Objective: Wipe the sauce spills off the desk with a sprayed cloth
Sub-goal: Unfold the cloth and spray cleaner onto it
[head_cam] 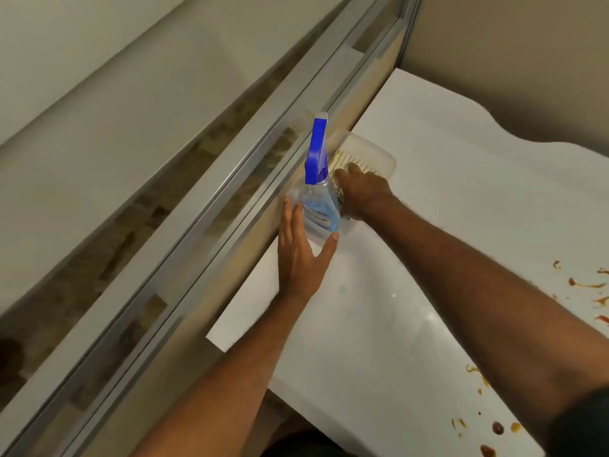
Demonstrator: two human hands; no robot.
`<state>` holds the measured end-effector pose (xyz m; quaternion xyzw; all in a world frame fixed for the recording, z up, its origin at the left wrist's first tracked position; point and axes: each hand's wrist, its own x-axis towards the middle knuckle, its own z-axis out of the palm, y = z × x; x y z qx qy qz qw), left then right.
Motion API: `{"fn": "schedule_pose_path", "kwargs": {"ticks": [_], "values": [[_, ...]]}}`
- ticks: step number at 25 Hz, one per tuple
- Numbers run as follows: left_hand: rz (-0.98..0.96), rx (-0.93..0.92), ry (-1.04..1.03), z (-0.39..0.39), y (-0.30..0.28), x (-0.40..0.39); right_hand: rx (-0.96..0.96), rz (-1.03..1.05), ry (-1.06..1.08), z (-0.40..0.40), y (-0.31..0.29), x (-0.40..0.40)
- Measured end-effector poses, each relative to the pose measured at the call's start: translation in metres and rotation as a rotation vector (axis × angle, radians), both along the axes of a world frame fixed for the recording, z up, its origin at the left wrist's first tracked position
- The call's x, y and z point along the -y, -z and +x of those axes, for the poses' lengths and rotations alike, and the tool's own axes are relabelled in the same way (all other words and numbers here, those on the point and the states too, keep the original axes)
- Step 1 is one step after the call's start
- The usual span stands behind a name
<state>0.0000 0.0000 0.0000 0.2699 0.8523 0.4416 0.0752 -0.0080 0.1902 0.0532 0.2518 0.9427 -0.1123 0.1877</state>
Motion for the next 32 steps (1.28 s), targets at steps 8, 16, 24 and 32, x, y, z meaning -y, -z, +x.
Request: {"fn": "schedule_pose_path", "kwargs": {"ticks": [8, 16, 24, 32], "values": [[0.097, 0.09, -0.053, 0.001, 0.006, -0.006, -0.058, 0.095, 0.034, -0.009, 0.015, 0.003], [0.077, 0.105, -0.032, -0.001, 0.006, -0.004, -0.353, -0.076, 0.193, 0.009, -0.024, -0.017], [-0.035, 0.231, -0.015, 0.014, -0.02, 0.0, -0.938, -0.699, 0.747, 0.109, -0.086, 0.003], [0.16, 0.927, -0.099, 0.091, -0.072, 0.032, -0.793, -0.643, 0.707, 0.227, -0.073, 0.108]]}}
